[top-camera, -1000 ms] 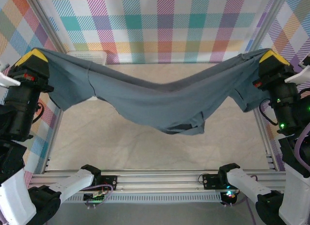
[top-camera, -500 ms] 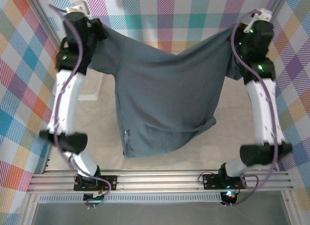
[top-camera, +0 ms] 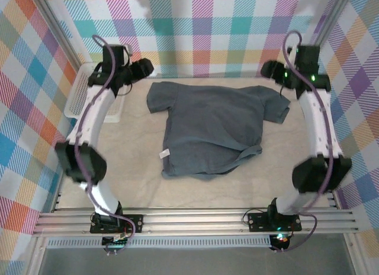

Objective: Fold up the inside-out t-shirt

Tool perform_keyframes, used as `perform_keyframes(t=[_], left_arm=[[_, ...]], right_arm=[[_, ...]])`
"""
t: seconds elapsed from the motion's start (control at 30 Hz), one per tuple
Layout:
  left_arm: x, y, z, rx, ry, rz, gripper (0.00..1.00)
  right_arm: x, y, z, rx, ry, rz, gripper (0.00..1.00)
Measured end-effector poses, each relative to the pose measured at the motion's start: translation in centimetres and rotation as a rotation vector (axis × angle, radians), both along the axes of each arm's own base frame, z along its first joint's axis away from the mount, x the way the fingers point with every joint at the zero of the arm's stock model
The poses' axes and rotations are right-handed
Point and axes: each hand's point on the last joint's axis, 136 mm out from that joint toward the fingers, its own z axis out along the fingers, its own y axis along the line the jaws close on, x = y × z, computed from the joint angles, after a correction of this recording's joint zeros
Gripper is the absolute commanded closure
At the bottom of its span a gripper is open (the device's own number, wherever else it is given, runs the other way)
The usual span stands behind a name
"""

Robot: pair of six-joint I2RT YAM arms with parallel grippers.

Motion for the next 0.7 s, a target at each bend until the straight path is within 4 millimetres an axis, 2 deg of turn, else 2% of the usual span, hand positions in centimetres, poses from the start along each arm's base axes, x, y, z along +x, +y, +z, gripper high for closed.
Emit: perform_keyframes(t=[0.07,0.13,0.2,0.23,0.27,0.37,0.43,0.5,0.57,0.63,0.67,0.7], left_arm=[[-5.6,-3.5,2.2,-0.010,-0.075,-0.099,0.32],[-11.8,-8.1,3.1,-0.022,-0.144,-0.250,0.31],[-16.9,-12.0,1.5,-0.022,-0.149,-0.404,0.30],[-18.5,-13.2,0.2,-0.010,-0.139,-0.454,0.28],[-19.6,-14.1,-1.3,0.003,-0.124,-0.487,0.27],[-22.4,-16.7,-8.5,0.078,-0.015,-0.585,0.24],[-23.9,-17.2,-13.3,0.135,0.076,-0.623,0.21],[-25.1,-17.2,-16.0,0.174,0.128,-0.644,0.21],[-25.4,-17.3,-16.6,0.187,0.132,-0.653,0.20],[-25.0,-17.5,-16.1,0.183,0.103,-0.648,0.20],[-24.8,-17.6,-15.9,0.180,0.092,-0.644,0.20],[-24.7,-17.7,-15.8,0.178,0.084,-0.642,0.20]], right_arm=[[-5.4,0.9,-3.4,0.064,0.069,-0.007,0.36],[-10.5,1.4,-8.1,0.125,0.169,-0.032,0.37],[-13.8,1.9,-12.4,0.178,0.275,-0.050,0.37],[-15.2,2.4,-14.6,0.212,0.337,-0.051,0.37],[-16.2,2.9,-16.2,0.239,0.387,-0.048,0.36],[-18.5,4.8,-21.1,0.301,0.556,-0.028,0.31],[-19.4,6.0,-22.8,0.317,0.638,-0.007,0.28],[-19.5,6.9,-23.9,0.323,0.681,0.016,0.28],[-19.0,7.1,-25.0,0.320,0.706,0.017,0.30],[-18.5,7.2,-26.1,0.322,0.729,0.008,0.36],[-18.2,7.3,-26.6,0.320,0.739,0.007,0.39],[-18.0,7.3,-27.1,0.315,0.746,0.004,0.47]])
